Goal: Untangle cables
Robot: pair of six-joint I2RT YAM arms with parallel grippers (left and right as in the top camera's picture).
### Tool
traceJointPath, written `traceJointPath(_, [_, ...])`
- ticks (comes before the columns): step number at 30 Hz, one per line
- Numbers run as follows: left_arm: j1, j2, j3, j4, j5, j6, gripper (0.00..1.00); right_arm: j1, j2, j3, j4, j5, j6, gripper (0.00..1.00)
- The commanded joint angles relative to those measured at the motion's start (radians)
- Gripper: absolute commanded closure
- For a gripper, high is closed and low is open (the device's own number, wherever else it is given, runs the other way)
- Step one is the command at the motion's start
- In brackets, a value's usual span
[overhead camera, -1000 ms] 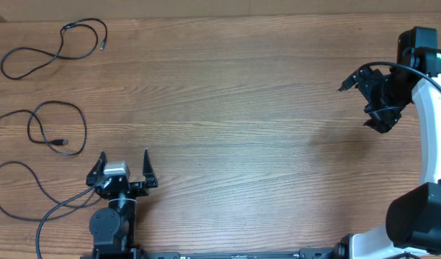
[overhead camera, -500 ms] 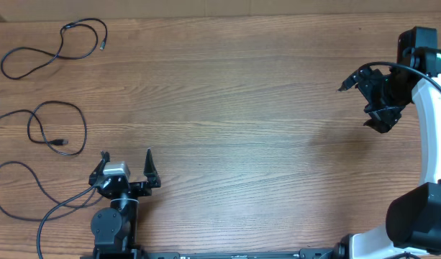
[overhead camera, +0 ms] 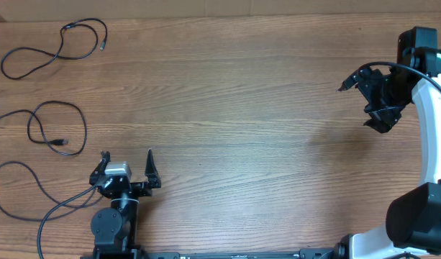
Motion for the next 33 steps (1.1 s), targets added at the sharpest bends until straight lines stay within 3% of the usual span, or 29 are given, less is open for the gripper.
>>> traceJointPath(1, [-0.006, -0.011, -0.007, 0.004, 0.019, 0.019, 0.00, -0.002, 0.000, 0.002, 0.000, 0.007, 0.000, 0.00])
traceJointPath(33, [-0.006, -0.010, -0.007, 0.004, 0.019, 0.019, 0.00, -0.002, -0.007, 0.002, 0.000, 0.007, 0.000, 0.00])
